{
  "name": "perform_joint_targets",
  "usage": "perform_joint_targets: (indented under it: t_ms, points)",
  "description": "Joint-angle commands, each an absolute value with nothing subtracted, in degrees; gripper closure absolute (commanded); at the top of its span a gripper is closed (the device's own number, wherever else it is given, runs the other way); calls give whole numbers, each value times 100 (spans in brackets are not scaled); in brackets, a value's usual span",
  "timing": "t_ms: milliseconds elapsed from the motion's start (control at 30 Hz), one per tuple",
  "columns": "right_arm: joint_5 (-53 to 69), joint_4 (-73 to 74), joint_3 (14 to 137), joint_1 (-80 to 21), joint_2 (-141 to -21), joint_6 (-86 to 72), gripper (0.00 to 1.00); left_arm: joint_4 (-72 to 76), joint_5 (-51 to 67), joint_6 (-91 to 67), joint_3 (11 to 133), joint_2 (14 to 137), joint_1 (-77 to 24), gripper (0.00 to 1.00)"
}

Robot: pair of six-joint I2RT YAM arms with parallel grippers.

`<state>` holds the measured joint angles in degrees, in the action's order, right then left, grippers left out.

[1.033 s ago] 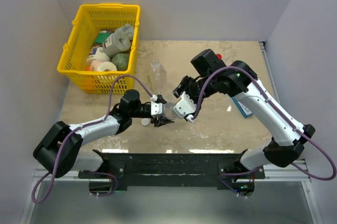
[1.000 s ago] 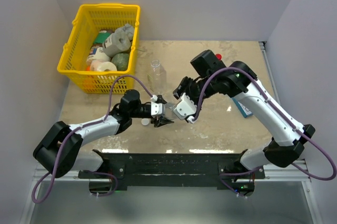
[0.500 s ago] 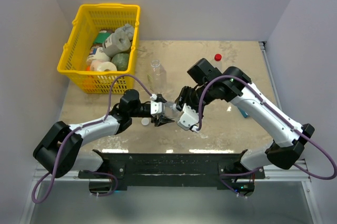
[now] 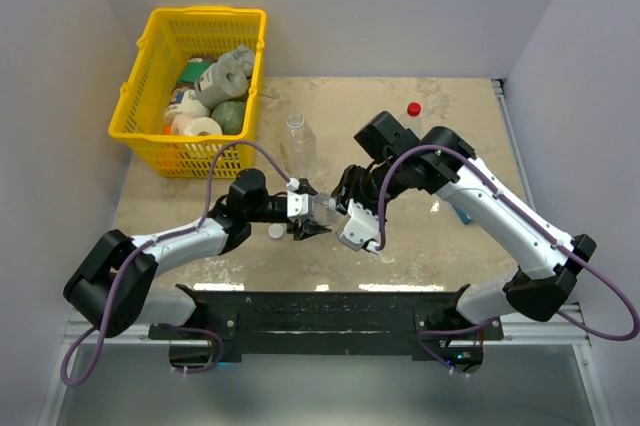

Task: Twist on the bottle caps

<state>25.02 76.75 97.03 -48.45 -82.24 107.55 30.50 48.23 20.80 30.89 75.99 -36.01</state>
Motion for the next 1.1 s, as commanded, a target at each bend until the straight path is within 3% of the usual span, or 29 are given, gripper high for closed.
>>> perform_joint_targets:
  t_ms: [0,300,533,600,800,1067]
  points:
    - [2654,8112,9747,-4904,-8244,10960,56,3155,4878,2224,3375,7664,-3577,100]
    - [2628,8112,9685,-4957,-8279,10978,63,3217,4869,2224,3401,7717,-3577,100]
    - [2426,8121,9624,-4966,-8384,10680,85,3225,4563,2294,3410,7734,-3568,100]
    - [2338,8112,9676,-4992,-8516,10277,97,3409,4116,2145,3358,7699,-3577,100]
    - [2083,8121,10457,-4852,-9755,7211,100,3981,3026,1697,3156,7568,-3568,100]
    - [2988,8112,11478,-4342,-10766,3352,100,4649,1882,871,2927,7488,-3586,100]
